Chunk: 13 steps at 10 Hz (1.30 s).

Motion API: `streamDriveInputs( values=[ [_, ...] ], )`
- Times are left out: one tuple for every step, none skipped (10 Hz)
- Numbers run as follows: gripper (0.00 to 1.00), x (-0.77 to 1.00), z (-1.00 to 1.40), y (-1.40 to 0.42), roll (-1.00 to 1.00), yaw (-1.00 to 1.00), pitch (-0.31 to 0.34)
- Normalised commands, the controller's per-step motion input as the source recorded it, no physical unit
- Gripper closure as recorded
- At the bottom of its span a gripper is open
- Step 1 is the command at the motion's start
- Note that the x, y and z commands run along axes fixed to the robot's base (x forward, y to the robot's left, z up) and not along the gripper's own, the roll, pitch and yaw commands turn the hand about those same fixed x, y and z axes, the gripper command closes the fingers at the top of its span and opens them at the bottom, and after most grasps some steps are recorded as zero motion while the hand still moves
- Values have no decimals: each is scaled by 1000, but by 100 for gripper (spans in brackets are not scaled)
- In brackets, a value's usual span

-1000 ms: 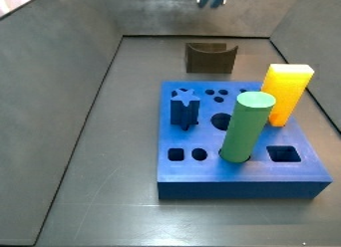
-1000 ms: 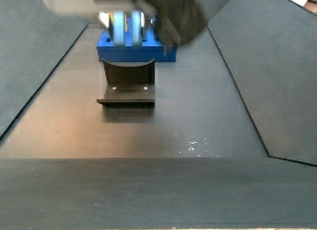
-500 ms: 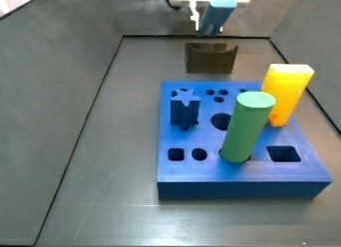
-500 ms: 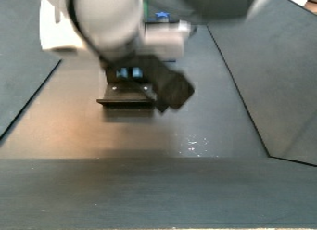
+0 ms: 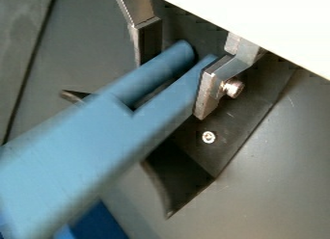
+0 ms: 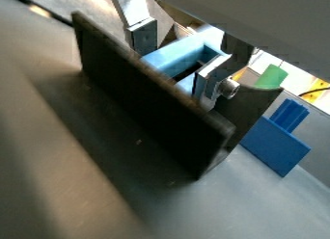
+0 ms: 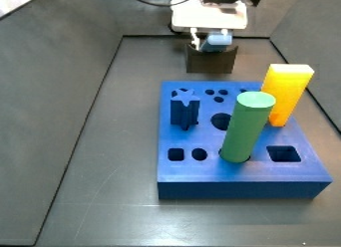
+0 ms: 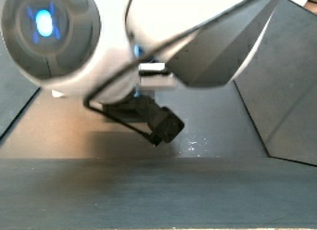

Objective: Pick up the square-circle object. Move up. Rotate the square-circle object. Place the square-circle object on the fixture. Regrasp the square-circle object. Move to above the board. Insert the square-circle object.
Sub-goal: Place the square-circle object on the fixture, then regrasp the square-circle object.

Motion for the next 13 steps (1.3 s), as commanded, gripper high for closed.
streamDriveInputs(
  values=[
    [0,0,0,0,0,0,0],
    [0,0,1000,0,-36,1,27],
    [0,-10,1000,3,-30,5,33],
    [0,-24,1000,4,-9,6,41],
    [0,-27,1000,0,9,5,42],
    [0,-31,1000,-3,36,-1,47],
    [0,-40,928,0,44,-5,52],
    [0,-37,692,0,52,-11,61],
    [0,-36,573,2,53,-14,64],
    [0,-28,334,4,55,-23,66],
    [0,-1000,0,0,-64,6,-27],
    [0,-1000,-81,-2,-74,-3,-63],
    [0,-1000,-63,-1,-62,-15,-84]
  ],
)
